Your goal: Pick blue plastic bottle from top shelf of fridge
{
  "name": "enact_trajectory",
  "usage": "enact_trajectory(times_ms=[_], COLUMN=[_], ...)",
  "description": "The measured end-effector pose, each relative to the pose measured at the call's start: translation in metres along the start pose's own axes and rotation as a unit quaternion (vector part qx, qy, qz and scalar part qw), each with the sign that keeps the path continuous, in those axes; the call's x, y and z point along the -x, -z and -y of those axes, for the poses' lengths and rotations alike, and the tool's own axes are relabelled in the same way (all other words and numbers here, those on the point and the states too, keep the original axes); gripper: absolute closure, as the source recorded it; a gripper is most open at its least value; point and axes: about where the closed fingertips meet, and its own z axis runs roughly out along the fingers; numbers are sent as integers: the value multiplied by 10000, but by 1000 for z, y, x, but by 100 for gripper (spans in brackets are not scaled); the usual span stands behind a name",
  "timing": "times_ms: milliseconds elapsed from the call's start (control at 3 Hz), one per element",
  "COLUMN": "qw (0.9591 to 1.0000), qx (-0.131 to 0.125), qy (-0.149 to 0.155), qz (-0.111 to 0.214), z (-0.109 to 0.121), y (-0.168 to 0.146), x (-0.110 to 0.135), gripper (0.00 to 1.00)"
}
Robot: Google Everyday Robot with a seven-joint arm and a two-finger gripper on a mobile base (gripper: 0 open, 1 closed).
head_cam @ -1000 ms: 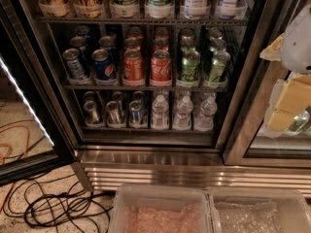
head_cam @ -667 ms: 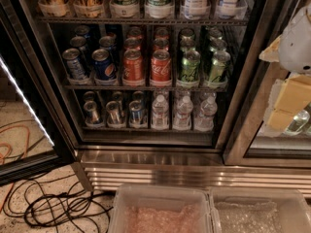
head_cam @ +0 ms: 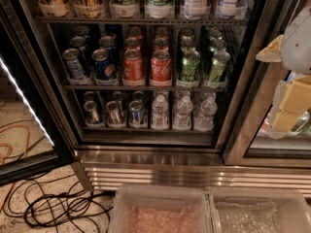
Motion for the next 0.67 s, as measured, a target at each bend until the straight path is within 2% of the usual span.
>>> enact_trajectory(times_ms=[333,667], qw=[9988,9889], qx=[-181,-621], qy=[-448,-1322], qz=[36,277], z=[8,53], y=[0,-2], x=[2,10], gripper=[0,0])
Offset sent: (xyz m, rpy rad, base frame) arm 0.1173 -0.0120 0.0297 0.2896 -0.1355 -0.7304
